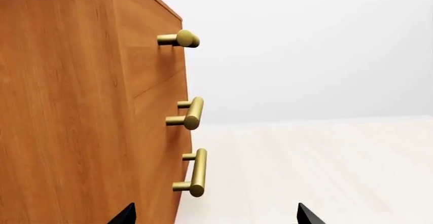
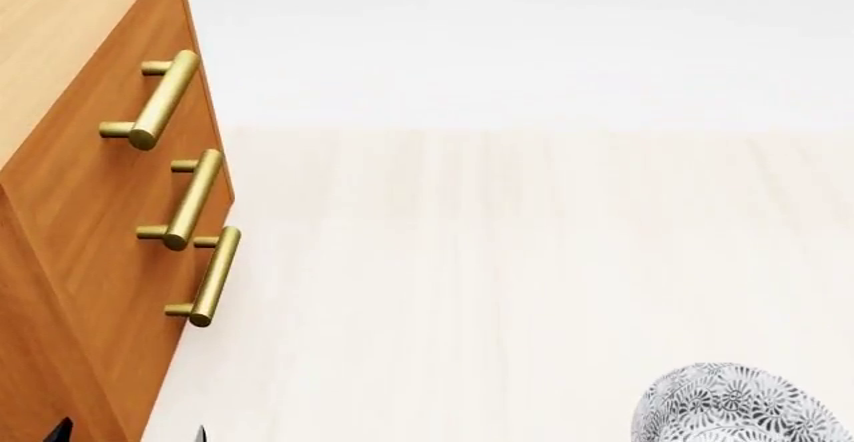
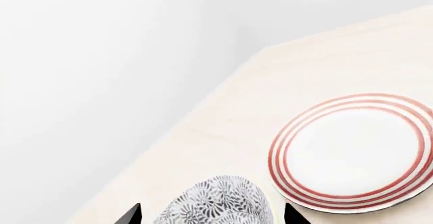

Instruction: Put the bowl on top of the cabinet.

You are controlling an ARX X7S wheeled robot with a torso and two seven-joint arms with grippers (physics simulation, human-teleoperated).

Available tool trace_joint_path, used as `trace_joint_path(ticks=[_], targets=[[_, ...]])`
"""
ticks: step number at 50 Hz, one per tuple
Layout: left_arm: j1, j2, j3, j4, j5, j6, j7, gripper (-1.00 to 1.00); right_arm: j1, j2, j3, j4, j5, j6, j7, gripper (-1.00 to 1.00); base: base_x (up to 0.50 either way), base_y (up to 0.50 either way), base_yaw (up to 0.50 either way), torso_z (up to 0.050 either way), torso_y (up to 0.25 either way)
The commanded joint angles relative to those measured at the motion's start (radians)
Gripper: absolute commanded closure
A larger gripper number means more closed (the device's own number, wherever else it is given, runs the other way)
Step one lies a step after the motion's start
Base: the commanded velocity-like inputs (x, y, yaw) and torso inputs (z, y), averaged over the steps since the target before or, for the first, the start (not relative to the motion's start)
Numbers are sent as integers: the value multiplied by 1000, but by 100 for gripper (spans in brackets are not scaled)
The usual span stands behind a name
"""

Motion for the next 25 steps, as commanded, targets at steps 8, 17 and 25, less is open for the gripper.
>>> trace_joint_path(ticks=[8, 17, 25], targets=[[-3, -5, 5, 0, -3, 0, -5, -100, 12, 13, -3, 11, 50, 26, 5, -100, 0, 0, 0, 0, 0], [-4, -7, 7, 0, -4, 1, -8, -100, 14, 15, -3, 15, 58, 28, 7, -100, 0, 0, 0, 0, 0], [-3, -10, 9, 1, -5, 3, -10, -100, 17, 18, -2, 18, 69, 33, 12, -100, 0, 0, 0, 0, 0]])
